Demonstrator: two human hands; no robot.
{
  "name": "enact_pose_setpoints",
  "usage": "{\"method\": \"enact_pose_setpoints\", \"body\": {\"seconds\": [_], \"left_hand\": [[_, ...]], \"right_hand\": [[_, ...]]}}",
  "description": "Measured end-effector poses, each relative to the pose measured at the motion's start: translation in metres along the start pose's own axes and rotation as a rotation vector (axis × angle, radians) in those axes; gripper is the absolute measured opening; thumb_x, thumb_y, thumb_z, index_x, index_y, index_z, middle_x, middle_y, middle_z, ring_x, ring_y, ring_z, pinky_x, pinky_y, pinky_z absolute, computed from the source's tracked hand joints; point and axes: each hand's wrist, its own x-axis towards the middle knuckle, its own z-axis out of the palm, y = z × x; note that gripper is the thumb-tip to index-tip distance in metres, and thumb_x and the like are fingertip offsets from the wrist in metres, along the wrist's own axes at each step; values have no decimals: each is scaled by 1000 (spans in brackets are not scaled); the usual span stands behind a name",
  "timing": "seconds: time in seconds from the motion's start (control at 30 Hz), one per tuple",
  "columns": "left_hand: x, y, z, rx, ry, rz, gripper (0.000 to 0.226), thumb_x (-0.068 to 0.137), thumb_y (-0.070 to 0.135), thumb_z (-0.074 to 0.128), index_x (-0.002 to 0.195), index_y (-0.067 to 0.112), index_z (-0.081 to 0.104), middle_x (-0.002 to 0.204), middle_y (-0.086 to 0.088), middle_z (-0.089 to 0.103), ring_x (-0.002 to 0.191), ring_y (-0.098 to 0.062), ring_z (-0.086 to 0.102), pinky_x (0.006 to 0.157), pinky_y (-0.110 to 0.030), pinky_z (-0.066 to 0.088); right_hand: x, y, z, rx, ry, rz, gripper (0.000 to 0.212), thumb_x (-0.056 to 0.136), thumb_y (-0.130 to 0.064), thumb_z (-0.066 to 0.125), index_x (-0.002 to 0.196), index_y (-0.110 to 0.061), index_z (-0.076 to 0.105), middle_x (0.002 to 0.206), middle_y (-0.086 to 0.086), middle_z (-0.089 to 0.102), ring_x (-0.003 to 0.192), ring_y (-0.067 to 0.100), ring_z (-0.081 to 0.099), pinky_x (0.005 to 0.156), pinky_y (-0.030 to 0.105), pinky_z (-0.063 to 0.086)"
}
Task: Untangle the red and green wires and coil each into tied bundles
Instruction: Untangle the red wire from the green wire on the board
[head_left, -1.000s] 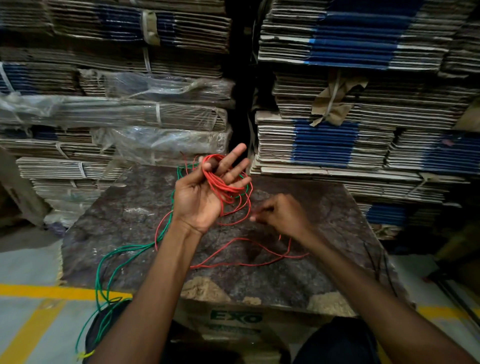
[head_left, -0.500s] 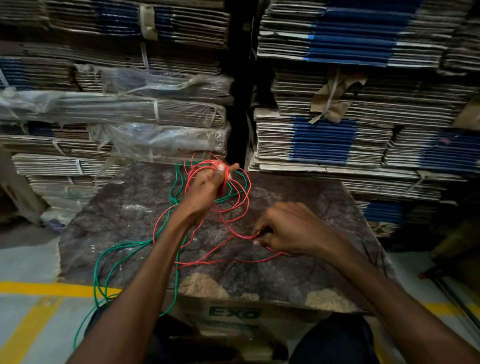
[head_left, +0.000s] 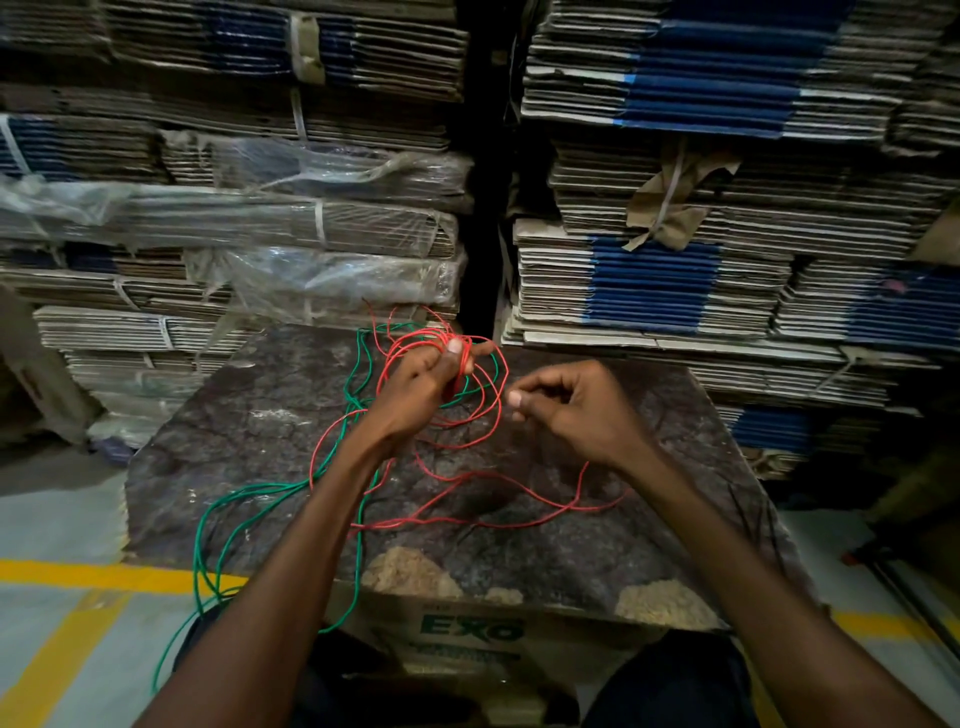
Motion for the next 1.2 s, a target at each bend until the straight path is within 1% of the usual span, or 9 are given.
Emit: {"method": "enact_pose_setpoints", "body": {"seconds": [0.07,0.2,0.33,0.5,0.7,0.83,0.97,1.1,1.2], "left_hand": [[0,6,1,-70,-22,5,35,94,41,43,73,17,56,118,-5,69,90,-17,49,75,-31,33],[-5,26,6,-249,-107,48,31,97,31,40,72,14,46,124,-17,64,69,-18,35,64,-24,31],[-8,46,15,-381,-179,42,32,95,28,41,68,19,55,122,-25,62,92,-25,37,69,-31,26],[-8,55,19,-481,-214,24,25,92,28,42,72,14,48,124,-23,62,104,-24,65,84,-36,37],[-8,57,18,-581,-333,10,25,87,41,57,75,20,51,136,-25,53,127,-36,51,102,-45,41],[-7,57,19,-706,-377,48,21,84,40,64,75,22,59,140,-24,49,128,-37,49,107,-52,34],[-3,53,18,-767,-337,59,23,91,34,49,75,22,59,144,-22,45,129,-37,48,108,-58,28],[3,44,14,-837,-235,51,33,93,33,37,72,22,60,142,-19,49,118,-33,57,98,-49,45],[7,34,13,-799,-95,39,29,92,31,41,72,21,59,137,-19,54,108,-28,61,82,-39,54]], "right_hand": [[10,9,-4,-25,162,5,15,83,-18,73,76,-31,73,66,-2,71,59,10,56,59,34,46],[30,15,-11,12,328,19,16,79,-15,77,91,-25,74,70,-9,68,61,5,58,63,27,48],[41,11,-17,-11,315,6,37,75,-14,82,108,-23,70,90,-9,70,73,5,61,71,19,52],[44,15,-24,-22,220,-68,26,85,-33,65,101,-15,75,97,1,75,94,20,71,86,48,55],[34,13,-26,-18,332,-43,16,90,-30,64,82,-17,70,74,6,71,71,30,65,69,45,51],[34,18,-23,-103,233,20,22,85,-50,56,82,-29,61,69,-3,69,61,17,64,65,48,54],[22,22,-7,-202,77,79,9,89,-41,54,81,-38,56,68,-7,68,60,13,65,66,46,55],[4,19,10,-314,-124,48,22,95,-30,57,73,-29,54,72,2,68,62,21,64,61,41,52],[-5,13,11,-389,-271,17,21,92,-32,58,76,-18,62,67,1,66,51,8,51,56,35,44]]}}
